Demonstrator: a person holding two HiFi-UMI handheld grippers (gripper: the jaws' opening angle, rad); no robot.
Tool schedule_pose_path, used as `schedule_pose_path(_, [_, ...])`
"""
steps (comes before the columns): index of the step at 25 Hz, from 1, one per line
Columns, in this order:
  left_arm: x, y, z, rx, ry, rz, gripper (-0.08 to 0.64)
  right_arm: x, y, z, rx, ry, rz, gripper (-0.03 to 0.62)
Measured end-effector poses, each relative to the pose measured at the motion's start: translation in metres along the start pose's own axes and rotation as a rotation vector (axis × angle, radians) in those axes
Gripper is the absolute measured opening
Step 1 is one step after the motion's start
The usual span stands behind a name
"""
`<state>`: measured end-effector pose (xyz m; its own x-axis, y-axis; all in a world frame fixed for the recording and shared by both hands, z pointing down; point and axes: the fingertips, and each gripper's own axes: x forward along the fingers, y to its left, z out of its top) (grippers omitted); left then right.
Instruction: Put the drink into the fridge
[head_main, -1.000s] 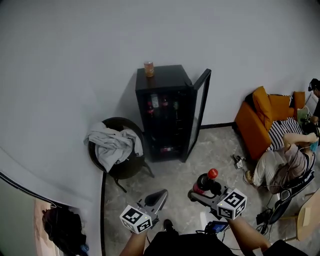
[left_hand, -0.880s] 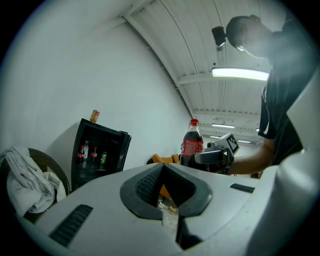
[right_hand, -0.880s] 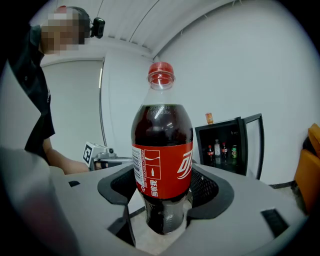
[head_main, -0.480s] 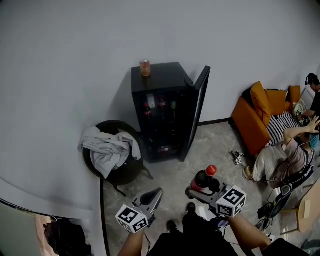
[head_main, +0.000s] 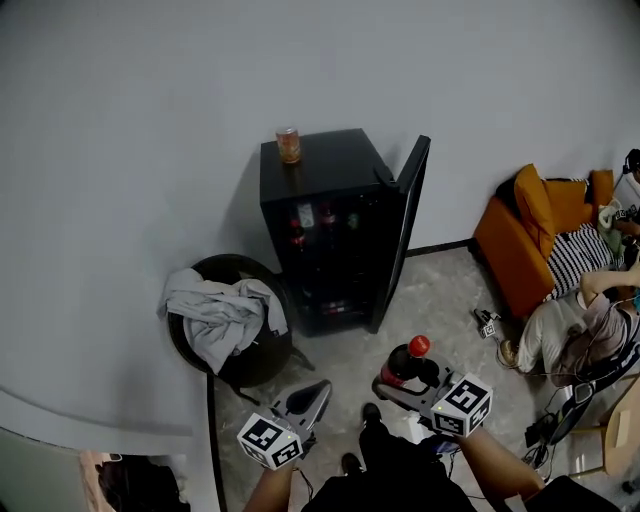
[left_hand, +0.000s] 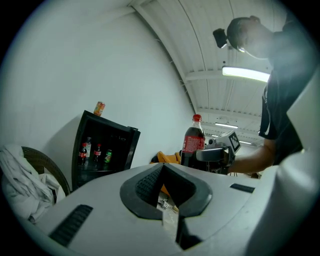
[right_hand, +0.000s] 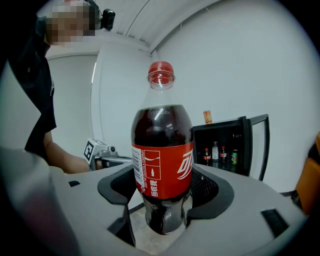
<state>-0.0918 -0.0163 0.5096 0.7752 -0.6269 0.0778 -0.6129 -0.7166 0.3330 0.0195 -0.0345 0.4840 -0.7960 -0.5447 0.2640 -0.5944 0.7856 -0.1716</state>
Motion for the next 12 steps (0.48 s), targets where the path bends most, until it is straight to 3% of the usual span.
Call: schedule_pose_path(12, [0.1,0.07,0.049,0.018,0.029,0.029,0.009,0.049,-0.109,0.035,-0.062,0.015,0.047,0.325])
